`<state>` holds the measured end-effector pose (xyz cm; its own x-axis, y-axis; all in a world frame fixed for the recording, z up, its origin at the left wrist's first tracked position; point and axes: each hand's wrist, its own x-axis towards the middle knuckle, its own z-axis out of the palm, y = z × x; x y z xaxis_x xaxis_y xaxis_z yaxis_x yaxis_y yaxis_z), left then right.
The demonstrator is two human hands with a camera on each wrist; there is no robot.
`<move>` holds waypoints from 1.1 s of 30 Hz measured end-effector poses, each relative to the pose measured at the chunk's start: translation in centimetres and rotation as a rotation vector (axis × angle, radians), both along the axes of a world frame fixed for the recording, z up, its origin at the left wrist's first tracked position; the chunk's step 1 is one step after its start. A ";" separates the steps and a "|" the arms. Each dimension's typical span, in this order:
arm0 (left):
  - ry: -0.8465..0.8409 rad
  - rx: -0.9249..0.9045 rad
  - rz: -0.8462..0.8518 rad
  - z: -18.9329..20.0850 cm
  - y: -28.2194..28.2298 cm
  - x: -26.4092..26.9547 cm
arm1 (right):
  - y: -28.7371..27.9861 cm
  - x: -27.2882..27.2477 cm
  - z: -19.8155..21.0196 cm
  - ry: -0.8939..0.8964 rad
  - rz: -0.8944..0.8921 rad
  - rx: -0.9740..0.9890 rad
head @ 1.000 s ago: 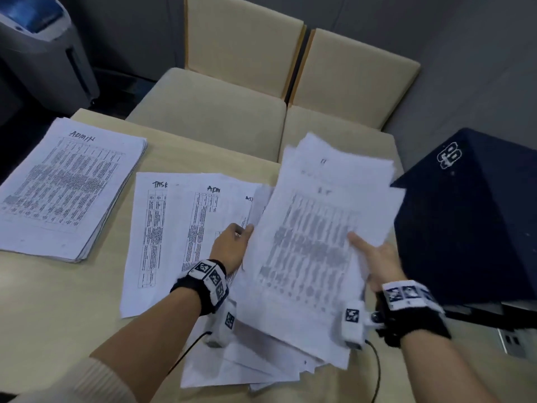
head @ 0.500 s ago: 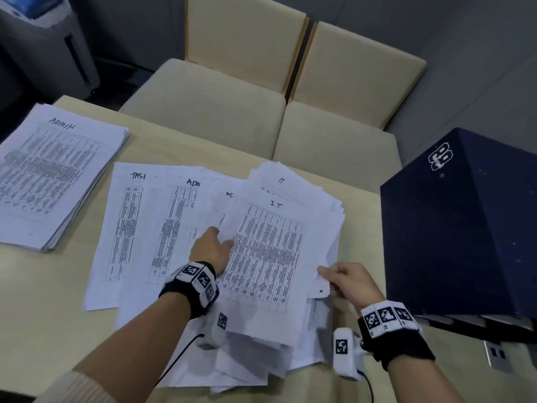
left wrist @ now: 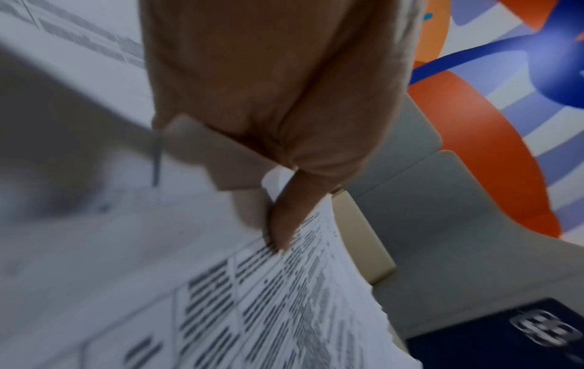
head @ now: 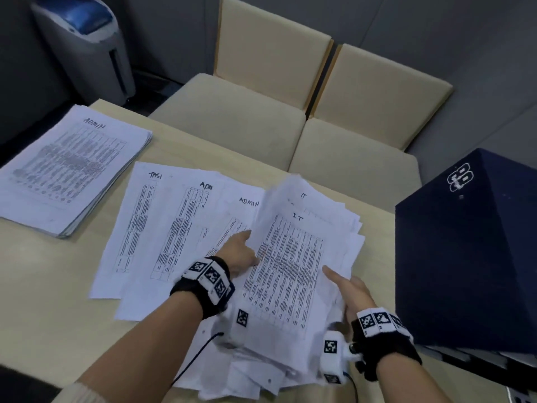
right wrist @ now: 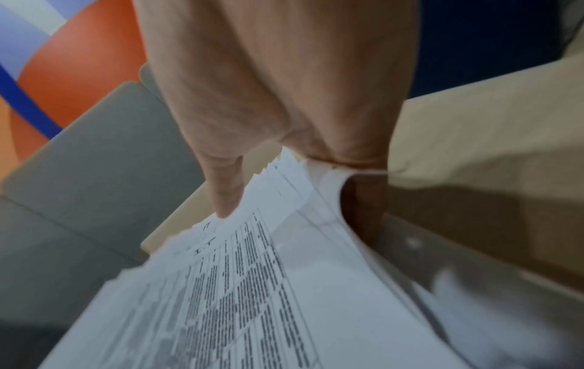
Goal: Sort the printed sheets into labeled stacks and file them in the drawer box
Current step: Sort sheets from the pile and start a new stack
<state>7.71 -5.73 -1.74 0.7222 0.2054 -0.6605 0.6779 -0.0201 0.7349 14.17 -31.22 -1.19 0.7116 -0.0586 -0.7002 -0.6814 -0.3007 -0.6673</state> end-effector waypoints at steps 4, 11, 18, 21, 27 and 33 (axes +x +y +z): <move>-0.251 -0.134 -0.082 2.2 -0.7 -1.1 | -1.8 0.4 -0.7 -0.007 -0.012 0.195; -0.232 -0.110 -0.124 4.3 2.3 -2.6 | -1.8 0.8 0.2 -0.025 0.020 0.413; 0.087 0.662 0.020 -0.4 4.3 -4.3 | 0.3 -1.0 -1.4 -0.081 0.205 -0.065; 0.087 0.552 0.040 -1.3 4.7 -4.4 | 1.5 -1.8 -2.3 -0.121 0.296 -0.027; -0.027 0.314 -0.044 -1.3 4.2 -3.7 | 5.1 -2.9 -1.7 -0.054 0.259 0.106; -0.345 0.038 -0.036 2.7 5.2 -3.7 | 5.3 -3.2 0.6 -0.108 0.061 0.024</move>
